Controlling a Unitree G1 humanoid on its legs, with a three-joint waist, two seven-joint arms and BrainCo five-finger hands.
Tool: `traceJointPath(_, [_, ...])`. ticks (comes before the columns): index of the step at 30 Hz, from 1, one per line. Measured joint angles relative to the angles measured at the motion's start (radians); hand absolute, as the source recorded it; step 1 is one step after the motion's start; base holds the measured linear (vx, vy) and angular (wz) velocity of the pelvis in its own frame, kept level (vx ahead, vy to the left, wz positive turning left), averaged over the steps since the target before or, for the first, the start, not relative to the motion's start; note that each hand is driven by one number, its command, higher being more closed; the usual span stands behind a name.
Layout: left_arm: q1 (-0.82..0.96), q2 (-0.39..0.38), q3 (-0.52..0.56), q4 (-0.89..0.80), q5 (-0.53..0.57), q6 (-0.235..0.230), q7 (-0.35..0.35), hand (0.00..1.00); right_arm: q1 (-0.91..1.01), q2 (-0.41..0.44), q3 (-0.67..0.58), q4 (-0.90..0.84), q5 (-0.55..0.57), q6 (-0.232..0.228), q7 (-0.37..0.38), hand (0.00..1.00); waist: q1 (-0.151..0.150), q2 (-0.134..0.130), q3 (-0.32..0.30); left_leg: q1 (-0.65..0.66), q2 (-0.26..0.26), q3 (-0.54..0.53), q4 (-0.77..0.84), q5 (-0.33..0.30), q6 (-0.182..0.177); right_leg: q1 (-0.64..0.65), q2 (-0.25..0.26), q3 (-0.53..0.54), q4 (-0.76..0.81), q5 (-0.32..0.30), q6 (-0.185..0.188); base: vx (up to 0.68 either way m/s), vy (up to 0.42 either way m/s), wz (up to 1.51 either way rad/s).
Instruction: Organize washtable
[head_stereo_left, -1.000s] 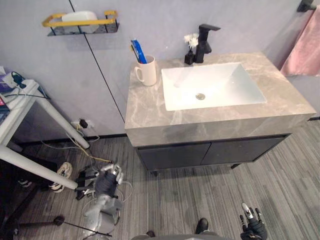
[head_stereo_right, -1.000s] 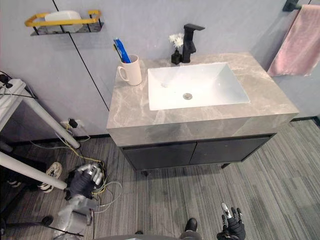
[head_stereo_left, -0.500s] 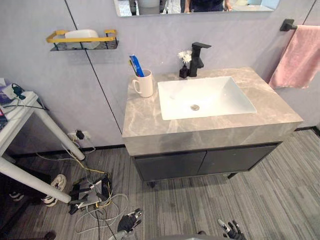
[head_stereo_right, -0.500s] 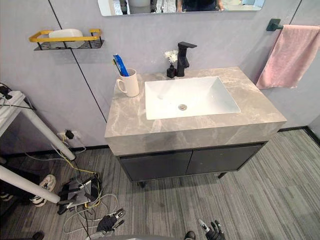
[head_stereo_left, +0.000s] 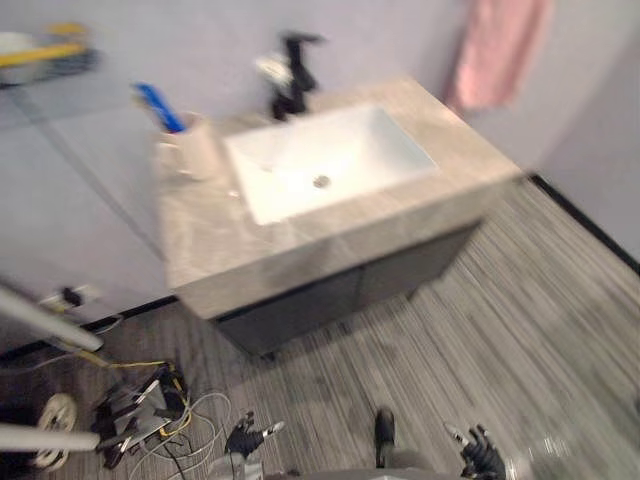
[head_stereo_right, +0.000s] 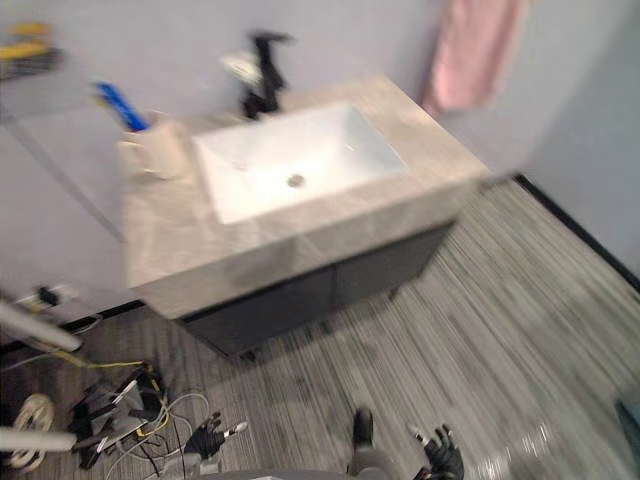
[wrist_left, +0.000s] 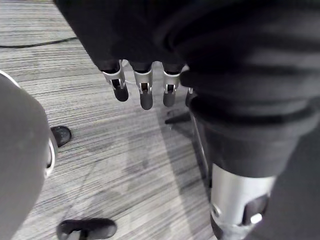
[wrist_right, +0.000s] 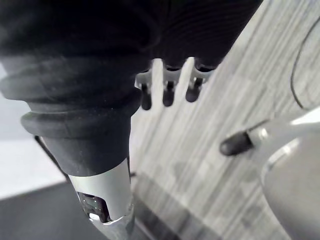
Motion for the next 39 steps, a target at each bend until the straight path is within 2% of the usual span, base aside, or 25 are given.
traceJointPath(1, [0.020, 0.004, 0.030, -0.031, -0.002, 0.001, 0.001, 0.00, 0.003, 0.000, 0.010, 0.023, -0.007, -0.008, -0.002, 0.00, 0.000, -0.046, -0.028, 0.015, -0.003, 0.078, 0.033, -0.003, 0.002, 0.021, -0.051, -0.075, 0.116, -0.011, -0.017, 0.16, -0.057, -1.67])
traceJointPath(2, [0.019, 0.004, 0.048, -0.039, -0.009, 0.001, 0.002, 0.00, -0.009, 0.000, 0.017, 0.040, -0.009, -0.012, -0.001, 0.00, 0.002, -0.068, -0.036, 0.015, -0.005, 0.105, 0.069, -0.006, 0.006, 0.014, -0.048, -0.089, 0.112, -0.010, -0.026, 0.12, -0.158, -2.13])
traceJointPath(3, [0.007, -0.001, 0.091, -0.044, -0.024, 0.001, 0.004, 0.00, -0.059, 0.004, 0.033, 0.081, -0.010, -0.018, 0.000, 0.00, 0.007, -0.098, -0.024, -0.011, 0.039, 0.158, 0.192, -0.023, 0.025, 0.019, -0.034, -0.111, 0.063, 0.048, -0.111, 0.01, -0.156, -2.10])
traceJointPath(4, [0.005, -0.017, 0.118, -0.053, -0.040, 0.000, 0.007, 0.00, -0.105, 0.000, 0.048, 0.119, -0.010, -0.025, 0.000, 0.00, 0.016, -0.115, -0.025, -0.027, -0.029, 0.162, 0.072, -0.046, 0.019, 0.035, -0.004, -0.070, -0.054, 0.095, -0.120, -0.05, -0.093, -2.11])
traceJointPath(5, [0.008, -0.049, 0.125, -0.063, -0.043, -0.003, 0.010, 0.00, -0.116, -0.019, 0.049, 0.126, -0.010, -0.024, 0.000, 0.00, 0.024, -0.078, -0.023, -0.021, -0.051, 0.172, -0.078, 0.005, 0.050, 0.039, -0.005, -0.120, -0.002, 0.033, -0.099, -0.01, 0.006, -2.04])
traceJointPath(6, [0.016, -0.094, 0.133, -0.078, -0.060, -0.011, 0.019, 0.00, -0.120, -0.039, 0.057, 0.167, -0.009, -0.020, 0.001, 0.00, 0.035, -0.062, -0.024, 0.004, -0.062, 0.235, -0.112, 0.115, 0.012, 0.078, -0.044, -0.200, 0.088, -0.115, -0.023, 0.07, 0.012, -1.42])
traceJointPath(7, [0.023, -0.098, 0.152, -0.072, -0.066, -0.006, 0.024, 0.00, -0.122, -0.039, 0.065, 0.179, -0.009, -0.016, 0.004, 0.00, 0.039, -0.076, -0.033, 0.005, -0.064, 0.268, -0.084, 0.102, 0.013, 0.102, -0.049, -0.199, 0.042, -0.121, 0.025, 0.10, -0.051, -1.51])
traceJointPath(8, [0.016, -0.112, 0.168, -0.069, -0.079, 0.000, 0.031, 0.00, -0.133, -0.036, 0.069, 0.194, -0.008, -0.014, 0.005, 0.00, 0.048, -0.043, -0.018, 0.019, -0.035, 0.307, -0.052, 0.078, -0.001, 0.120, 0.009, -0.166, -0.037, -0.060, 0.019, 0.02, -0.092, -1.12])
traceJointPath(9, [0.019, -0.125, 0.178, -0.069, -0.079, -0.002, 0.033, 0.00, -0.129, -0.020, 0.070, 0.198, -0.006, -0.013, 0.005, 0.00, 0.050, -0.041, -0.019, 0.029, -0.030, 0.338, -0.043, 0.077, -0.001, 0.137, 0.039, -0.133, -0.109, -0.036, 0.009, 0.00, -0.093, -1.03])
traceJointPath(14, [0.009, -0.139, 0.184, -0.068, -0.137, -0.002, 0.065, 0.00, -0.070, 0.003, 0.065, 0.206, 0.072, -0.017, -0.014, 0.00, 0.014, -0.050, -0.013, 0.079, 0.029, 0.361, 0.081, 0.077, -0.001, 0.225, 0.066, -0.093, -0.181, -0.018, 0.001, 0.02, -0.025, -0.32])
traceJointPath(18, [-0.001, -0.138, 0.190, -0.064, -0.171, -0.013, 0.069, 0.00, -0.057, 0.006, 0.058, 0.206, 0.079, -0.019, -0.023, 0.00, 0.001, -0.048, -0.015, 0.116, 0.031, 0.356, 0.096, 0.077, -0.001, 0.242, 0.076, -0.047, -0.194, -0.018, 0.001, -0.01, 0.089, -0.31])
traceJointPath(20, [-0.001, -0.138, 0.193, -0.052, -0.183, -0.013, 0.071, 0.00, -0.059, 0.007, 0.066, 0.206, 0.079, -0.019, -0.023, 0.00, 0.006, -0.054, -0.014, 0.122, 0.041, 0.304, 0.156, 0.077, 0.001, 0.250, 0.080, -0.006, -0.196, -0.018, 0.002, -0.02, 0.077, -0.66])
traceJointPath(21, [0.011, -0.137, 0.196, -0.051, -0.198, -0.015, 0.078, 0.00, -0.066, 0.005, 0.074, 0.205, 0.079, -0.022, -0.022, 0.00, 0.022, -0.057, -0.012, 0.113, 0.078, 0.187, 0.275, 0.076, 0.003, 0.267, 0.091, 0.051, -0.198, -0.018, 0.001, -0.03, 0.104, -1.14])
traceJointPath(22, [0.021, -0.130, 0.197, -0.061, -0.204, -0.023, 0.087, 0.00, -0.070, 0.003, 0.074, 0.201, 0.079, -0.027, -0.022, 0.00, 0.037, -0.053, -0.008, 0.071, 0.104, 0.064, 0.375, 0.045, 0.015, 0.276, 0.084, 0.101, -0.199, -0.018, 0.001, -0.04, 0.171, -1.67])
traceJointPath(23, [0.017, -0.136, 0.195, -0.073, -0.219, -0.036, 0.088, 0.00, -0.094, -0.010, 0.071, 0.204, 0.082, -0.028, -0.023, 0.00, 0.059, -0.041, 0.003, 0.026, 0.072, -0.127, 0.389, -0.034, 0.015, 0.275, 0.087, 0.172, -0.194, -0.018, 0.001, -0.03, 0.181, -1.50])
traceJointPath(24, [0.018, -0.140, 0.195, -0.077, -0.230, -0.046, 0.088, 0.00, -0.112, -0.017, 0.070, 0.208, 0.088, -0.028, -0.024, 0.00, 0.060, -0.030, 0.011, 0.008, 0.057, -0.214, 0.385, -0.061, 0.014, 0.275, 0.087, 0.204, -0.187, -0.018, 0.002, -0.04, 0.190, -1.61])
traceJointPath(25, [0.022, -0.139, 0.196, -0.077, -0.239, -0.051, 0.089, 0.00, -0.129, -0.020, 0.070, 0.208, 0.093, -0.032, -0.023, 0.00, 0.060, -0.020, 0.015, -0.020, 0.031, -0.321, 0.366, -0.067, 0.016, 0.275, 0.088, 0.260, -0.175, -0.017, 0.004, -0.04, 0.171, -1.55])
traceJointPath(29, [0.045, -0.133, 0.196, -0.080, -0.255, -0.067, 0.109, 0.00, -0.132, -0.021, 0.073, 0.206, 0.109, -0.045, -0.022, 0.00, 0.072, -0.011, 0.012, -0.095, 0.010, -0.567, 0.207, -0.060, -0.010, 0.216, 0.106, 0.438, -0.122, -0.032, 0.048, -0.09, 0.227, -1.39])
traceJointPath(30, [0.056, -0.128, 0.196, -0.091, -0.257, -0.067, 0.111, 0.00, -0.124, -0.019, 0.073, 0.208, 0.110, -0.045, -0.022, 0.00, 0.083, -0.008, 0.006, -0.082, -0.011, -0.602, 0.176, -0.088, -0.041, 0.203, 0.109, 0.492, -0.123, -0.028, 0.071, -0.06, 0.234, -1.23])
traceJointPath(31, [0.062, -0.127, 0.194, -0.102, -0.257, -0.068, 0.112, 0.00, -0.113, -0.016, 0.082, 0.203, 0.111, -0.046, -0.020, 0.00, 0.075, -0.012, 0.002, -0.084, -0.027, -0.598, 0.165, -0.094, -0.047, 0.206, 0.102, 0.505, -0.135, -0.022, 0.076, 0.05, 0.223, -0.62])
traceJointPath(32, [0.059, -0.118, 0.195, -0.131, -0.258, -0.073, 0.113, 0.00, -0.080, -0.016, 0.099, 0.208, 0.111, -0.045, -0.020, 0.00, 0.073, -0.048, -0.008, -0.085, -0.064, -0.602, 0.162, -0.093, -0.048, 0.202, 0.079, 0.526, -0.158, 0.009, 0.096, 0.05, 0.229, -0.10])
traceJointPath(33, [0.065, -0.106, 0.195, -0.149, -0.260, -0.085, 0.121, 0.00, -0.074, -0.016, 0.100, 0.232, 0.111, -0.043, -0.020, 0.00, 0.073, -0.050, -0.009, -0.100, -0.080, -0.598, 0.184, -0.093, -0.046, 0.190, 0.064, 0.539, -0.172, 0.021, 0.113, 0.04, 0.253, -0.14])
traceJointPath(35, [0.064, -0.094, 0.196, -0.149, -0.261, -0.089, 0.130, 0.00, -0.074, -0.014, 0.099, 0.245, 0.113, -0.043, -0.019, 0.00, 0.073, -0.060, -0.016, -0.095, -0.107, -0.598, 0.176, -0.094, -0.043, 0.190, 0.045, 0.561, -0.182, 0.029, 0.115, 0.07, 0.246, -0.31])
traceJointPath(38, [0.067, -0.080, 0.194, -0.149, -0.254, -0.090, 0.129, 0.00, -0.081, -0.009, 0.087, 0.276, 0.128, -0.048, -0.019, 0.00, 0.076, -0.051, -0.033, -0.061, -0.130, -0.596, 0.158, -0.096, -0.037, 0.192, 0.032, 0.590, -0.192, 0.038, 0.124, 0.10, 0.147, -0.46])
traceJointPath(39, [0.076, -0.080, 0.192, -0.149, -0.252, -0.090, 0.129, 0.00, -0.080, -0.010, 0.085, 0.288, 0.145, -0.048, -0.019, 0.00, 0.076, -0.037, -0.041, -0.038, -0.132, -0.585, 0.135, -0.102, -0.014, 0.196, 0.037, 0.609, -0.194, 0.039, 0.125, 0.12, 0.106, -0.55])
